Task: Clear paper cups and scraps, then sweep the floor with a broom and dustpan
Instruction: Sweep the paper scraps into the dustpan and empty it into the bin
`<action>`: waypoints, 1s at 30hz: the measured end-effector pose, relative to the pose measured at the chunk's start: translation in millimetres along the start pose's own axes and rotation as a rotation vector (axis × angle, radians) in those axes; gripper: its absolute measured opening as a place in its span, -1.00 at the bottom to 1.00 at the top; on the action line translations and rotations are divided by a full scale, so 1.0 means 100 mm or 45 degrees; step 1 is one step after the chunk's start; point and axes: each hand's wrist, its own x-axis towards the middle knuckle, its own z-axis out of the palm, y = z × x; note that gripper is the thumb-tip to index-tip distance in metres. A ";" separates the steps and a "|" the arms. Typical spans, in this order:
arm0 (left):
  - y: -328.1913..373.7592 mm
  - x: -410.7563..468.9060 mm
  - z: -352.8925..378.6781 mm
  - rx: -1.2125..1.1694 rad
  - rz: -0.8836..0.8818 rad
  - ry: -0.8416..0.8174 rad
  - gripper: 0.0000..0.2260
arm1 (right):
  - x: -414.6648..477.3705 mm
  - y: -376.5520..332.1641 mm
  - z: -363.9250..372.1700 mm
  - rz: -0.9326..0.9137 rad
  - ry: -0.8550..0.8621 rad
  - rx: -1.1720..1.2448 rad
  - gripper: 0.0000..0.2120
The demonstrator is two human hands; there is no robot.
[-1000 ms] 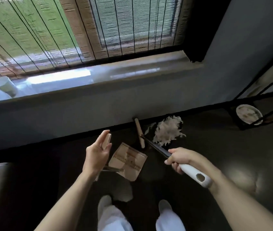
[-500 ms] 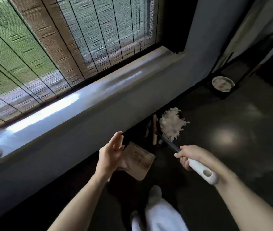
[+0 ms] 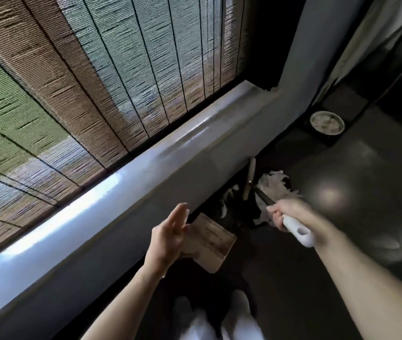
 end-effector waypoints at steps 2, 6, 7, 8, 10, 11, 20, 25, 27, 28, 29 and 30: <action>-0.06 0.18 -0.07 0.085 0.067 -0.046 -0.47 | 0.15 -0.09 0.21 -0.032 0.037 -0.038 -0.80; -0.20 0.50 -0.15 0.163 0.088 -0.181 -0.62 | 0.44 0.03 0.67 -0.061 0.019 -0.209 -0.70; -0.24 0.54 -0.17 0.179 0.111 -0.212 -0.67 | 0.47 0.11 0.75 -0.083 -0.009 -0.207 -0.71; -0.27 0.59 -0.20 0.192 0.145 -0.221 -0.72 | 0.48 0.19 0.82 -0.100 -0.037 -0.207 -0.72; -0.32 0.70 -0.24 0.221 0.189 -0.230 -0.72 | 0.46 0.35 0.92 -0.044 -0.063 -0.333 -0.69; -0.32 0.75 -0.25 0.213 0.197 -0.231 -0.72 | 0.42 0.44 0.97 0.009 -0.069 -0.467 -0.63; -0.17 1.13 -0.27 0.308 0.320 -0.163 -0.85 | -0.10 0.70 0.74 0.080 -0.013 0.046 -0.63; -0.11 1.02 -0.43 0.337 0.330 -0.173 -0.76 | -0.13 0.54 0.78 0.032 0.090 0.016 -0.51; -0.12 0.92 -0.54 0.317 0.326 -0.155 -0.72 | -0.09 0.48 0.87 0.020 0.100 -0.005 -0.52; -0.16 0.87 -0.60 0.298 0.306 -0.156 -0.72 | -0.06 0.46 0.93 0.010 0.090 -0.028 -0.53; -0.20 0.82 -0.65 0.282 0.282 -0.161 -0.72 | -0.02 0.46 0.98 0.011 0.081 -0.063 -0.53; -0.25 0.78 -0.68 0.278 0.272 -0.165 -0.72 | 0.03 0.48 1.04 0.015 0.074 -0.096 -0.53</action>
